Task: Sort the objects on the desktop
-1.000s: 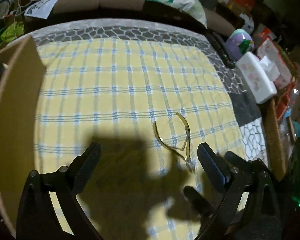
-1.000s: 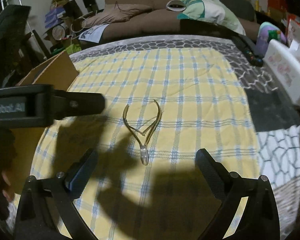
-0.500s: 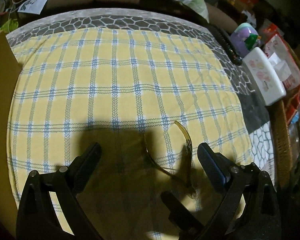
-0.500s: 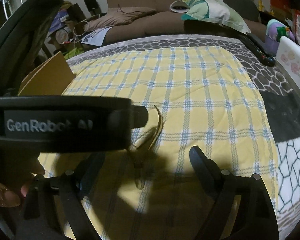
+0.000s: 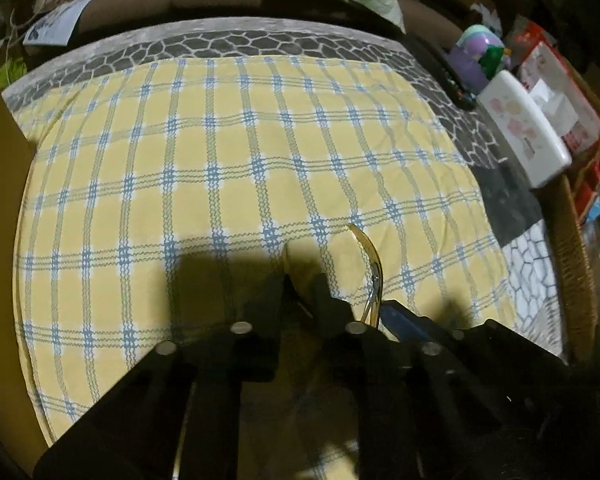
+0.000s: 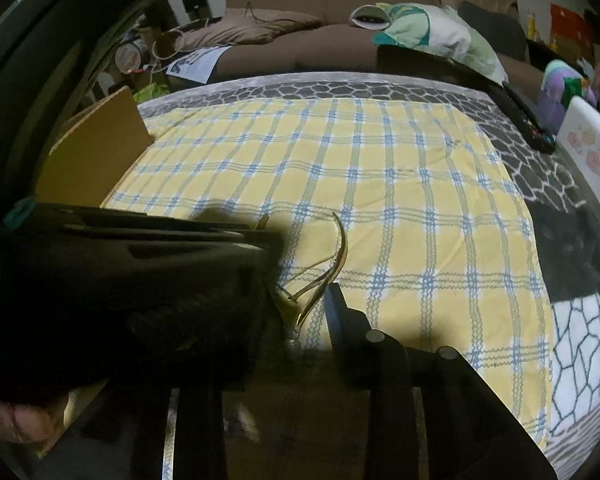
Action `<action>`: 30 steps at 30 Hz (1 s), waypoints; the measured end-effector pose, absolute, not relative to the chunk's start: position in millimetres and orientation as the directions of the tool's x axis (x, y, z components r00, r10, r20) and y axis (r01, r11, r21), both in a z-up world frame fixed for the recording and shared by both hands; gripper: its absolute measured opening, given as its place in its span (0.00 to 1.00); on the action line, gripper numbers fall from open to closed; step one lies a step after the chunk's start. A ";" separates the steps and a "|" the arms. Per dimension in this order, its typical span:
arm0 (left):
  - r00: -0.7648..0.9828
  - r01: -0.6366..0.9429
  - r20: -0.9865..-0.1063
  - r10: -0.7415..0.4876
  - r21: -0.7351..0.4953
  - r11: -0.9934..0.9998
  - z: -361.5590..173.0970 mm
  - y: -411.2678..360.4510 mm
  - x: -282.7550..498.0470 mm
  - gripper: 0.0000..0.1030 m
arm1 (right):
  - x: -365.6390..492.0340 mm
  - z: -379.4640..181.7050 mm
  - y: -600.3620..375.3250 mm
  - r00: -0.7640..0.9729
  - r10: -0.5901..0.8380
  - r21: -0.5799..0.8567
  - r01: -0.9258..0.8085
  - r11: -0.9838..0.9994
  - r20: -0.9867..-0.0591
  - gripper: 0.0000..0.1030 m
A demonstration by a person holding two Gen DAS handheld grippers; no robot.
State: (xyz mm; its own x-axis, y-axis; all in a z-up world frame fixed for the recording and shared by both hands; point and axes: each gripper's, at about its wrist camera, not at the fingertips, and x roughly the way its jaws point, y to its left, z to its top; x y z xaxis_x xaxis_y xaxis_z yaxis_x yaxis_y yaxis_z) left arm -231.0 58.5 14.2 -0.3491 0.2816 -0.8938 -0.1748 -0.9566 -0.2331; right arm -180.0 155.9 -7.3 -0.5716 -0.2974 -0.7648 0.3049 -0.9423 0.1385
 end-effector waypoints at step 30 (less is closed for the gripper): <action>-0.318 -0.141 -0.823 0.471 -0.450 -0.882 5.1 44.5 -228.5 0.24 | -223.1 -36.3 236.6 -0.464 -0.655 0.735 0.013 -0.678 -0.597 0.32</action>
State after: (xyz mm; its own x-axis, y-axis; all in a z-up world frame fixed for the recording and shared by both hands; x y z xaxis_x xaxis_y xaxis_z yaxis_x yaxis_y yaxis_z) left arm -228.5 44.5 5.1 -0.3179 0.4706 -0.8231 -0.1409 -0.8820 -0.4498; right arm -223.1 236.6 -36.3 -0.4635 -0.6552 -0.5965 0.0125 -0.6780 0.7349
